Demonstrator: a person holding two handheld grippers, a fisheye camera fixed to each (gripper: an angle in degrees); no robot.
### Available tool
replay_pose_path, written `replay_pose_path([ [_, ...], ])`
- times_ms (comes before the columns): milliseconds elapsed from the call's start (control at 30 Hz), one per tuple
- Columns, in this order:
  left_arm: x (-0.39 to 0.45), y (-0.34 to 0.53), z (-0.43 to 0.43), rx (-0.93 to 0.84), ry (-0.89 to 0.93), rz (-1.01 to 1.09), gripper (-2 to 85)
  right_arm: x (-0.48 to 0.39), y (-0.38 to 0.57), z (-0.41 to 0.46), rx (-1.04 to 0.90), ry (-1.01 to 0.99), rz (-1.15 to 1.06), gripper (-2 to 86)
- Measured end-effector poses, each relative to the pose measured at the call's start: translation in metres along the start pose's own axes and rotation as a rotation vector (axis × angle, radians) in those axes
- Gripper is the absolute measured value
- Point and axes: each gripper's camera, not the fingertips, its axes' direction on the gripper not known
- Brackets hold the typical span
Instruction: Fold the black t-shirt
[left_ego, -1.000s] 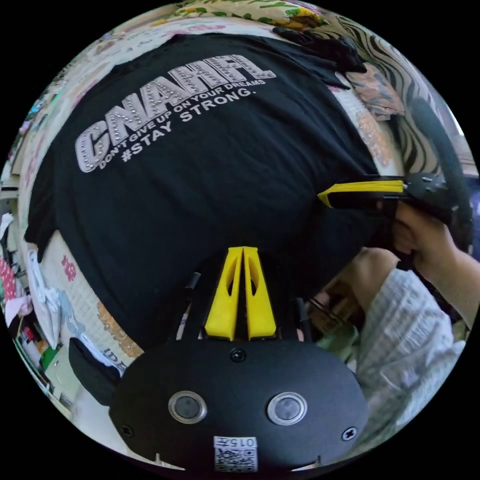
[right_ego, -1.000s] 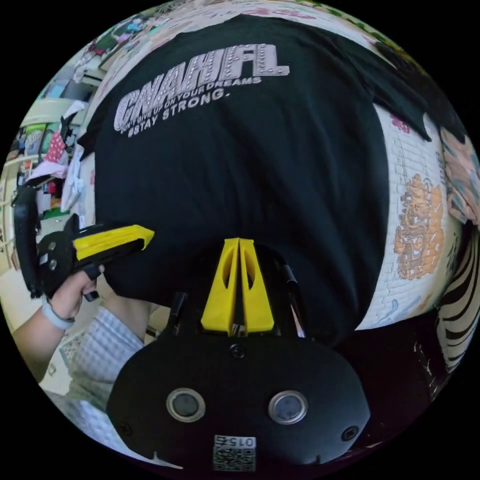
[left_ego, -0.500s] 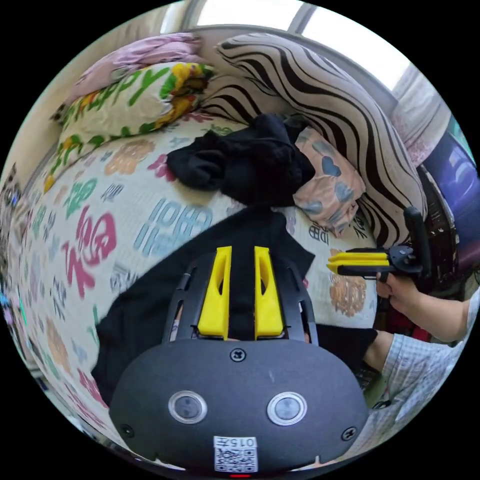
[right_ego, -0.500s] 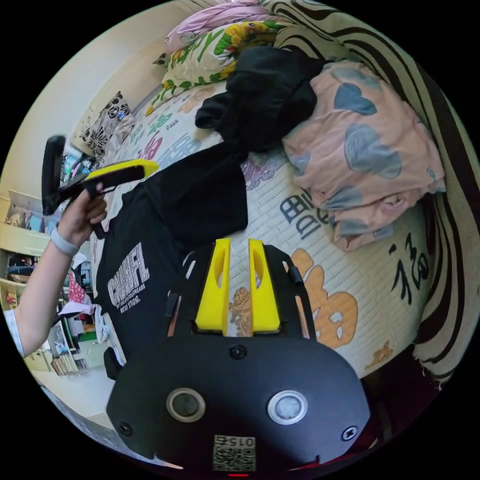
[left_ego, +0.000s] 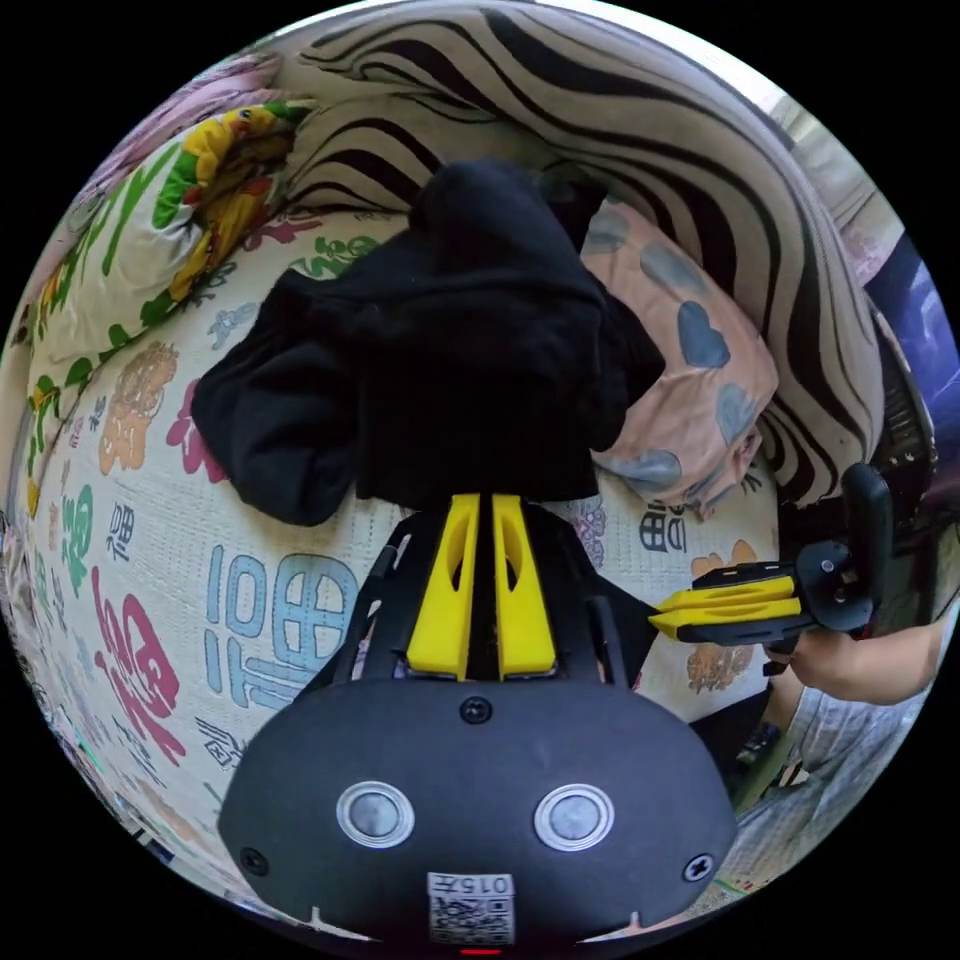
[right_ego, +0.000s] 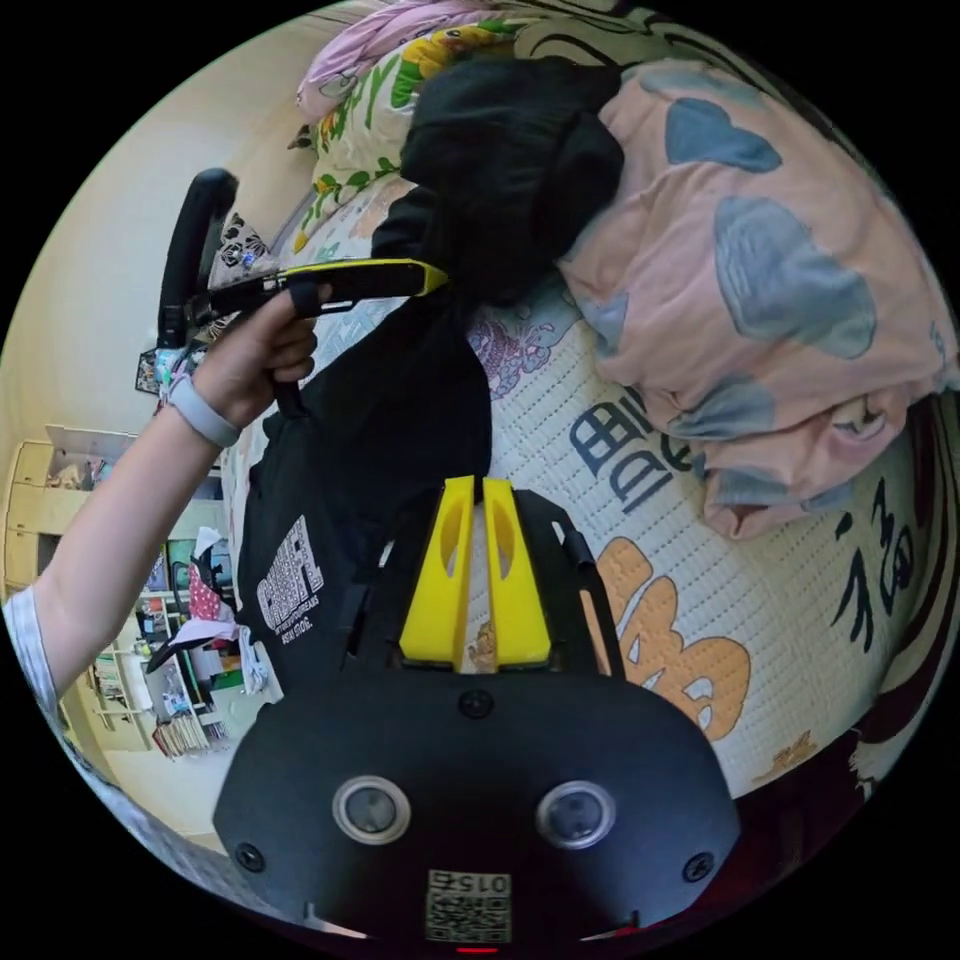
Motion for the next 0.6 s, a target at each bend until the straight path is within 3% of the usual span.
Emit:
replay_pose_path([
  [167, -0.049, 0.079, -0.099, 0.298, 0.045, -0.111, 0.7, -0.033, 0.016, -0.028, 0.079, 0.048, -0.123, 0.0],
  [267, -0.075, 0.147, -0.147, 0.390, 0.051, -0.157, 0.5, -0.064, 0.028, -0.042, 0.122, 0.071, -0.252, -0.1],
  [600, -0.130, 0.369, -0.171, 0.450, 0.036, -0.511, 0.3, -0.172, 0.080, 0.014, -0.095, 0.060, -0.690, -0.3],
])
